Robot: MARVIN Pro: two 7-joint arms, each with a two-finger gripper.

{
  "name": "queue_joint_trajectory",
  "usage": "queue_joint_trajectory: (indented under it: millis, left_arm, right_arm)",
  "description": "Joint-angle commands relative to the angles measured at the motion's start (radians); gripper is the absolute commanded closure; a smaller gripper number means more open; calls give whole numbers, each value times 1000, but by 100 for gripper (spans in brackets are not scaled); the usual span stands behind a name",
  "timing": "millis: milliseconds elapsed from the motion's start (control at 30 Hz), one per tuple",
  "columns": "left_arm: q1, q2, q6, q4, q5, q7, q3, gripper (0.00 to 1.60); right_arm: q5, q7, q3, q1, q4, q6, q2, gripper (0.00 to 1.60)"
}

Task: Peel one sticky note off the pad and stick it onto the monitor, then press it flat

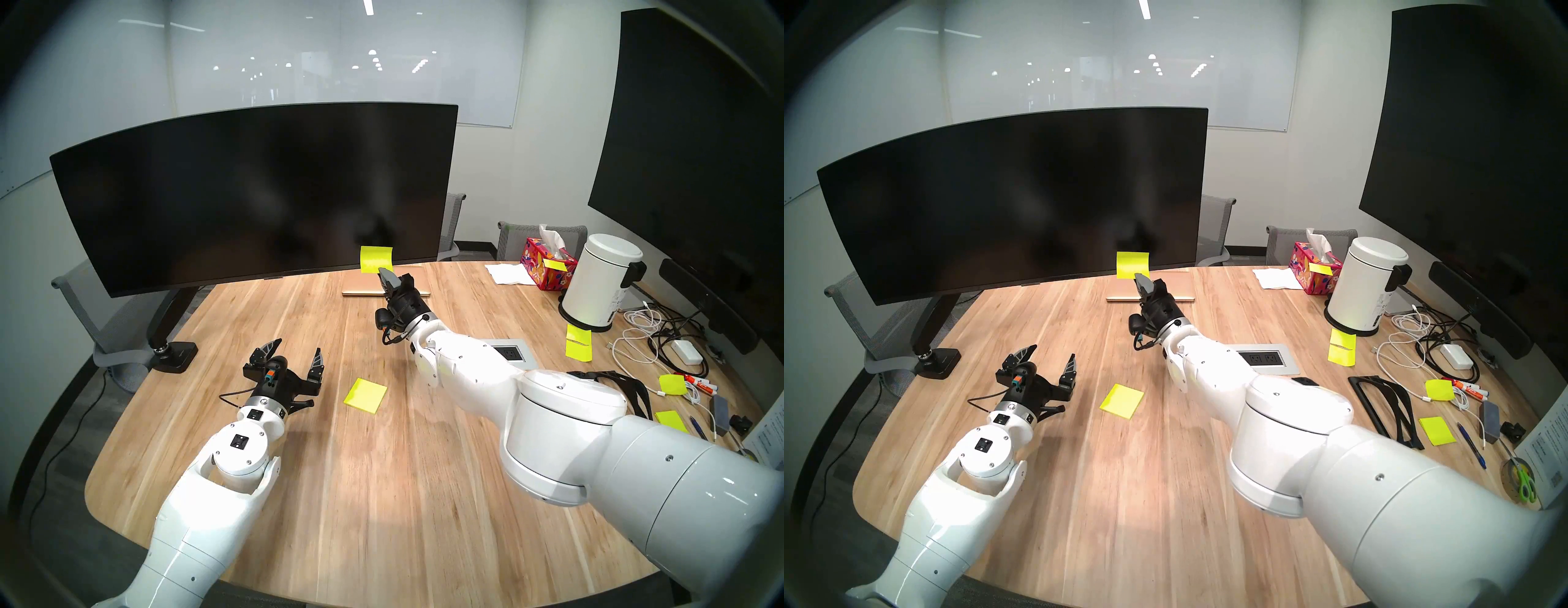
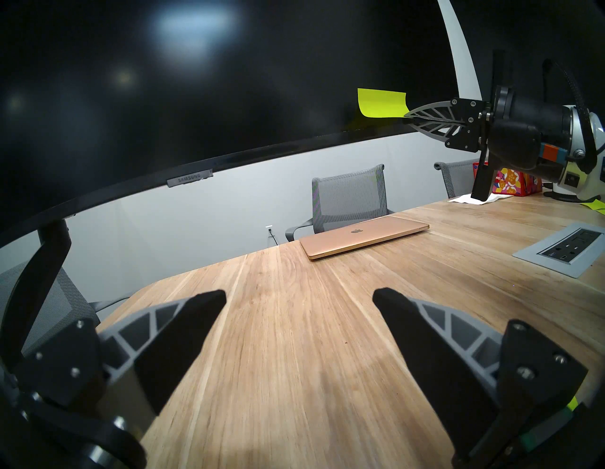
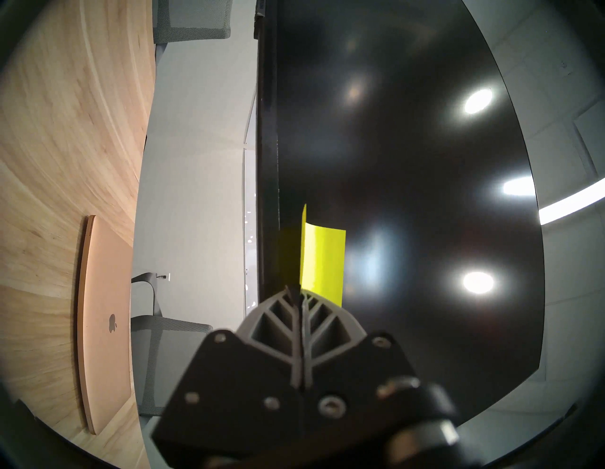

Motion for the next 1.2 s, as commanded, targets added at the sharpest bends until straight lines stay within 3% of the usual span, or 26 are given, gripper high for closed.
queue_joint_trajectory:
  millis: [0,1167]
  left_arm:
    - [-6,1,-8,-19,1,-2,-1,0]
    - [-6,1,-8,-19,1,-2,-1,0]
  right_arm:
    - [2,-21,5,21,-7,0,-4,160]
    - [-2,-40,20,8,-3,-10,-4,160]
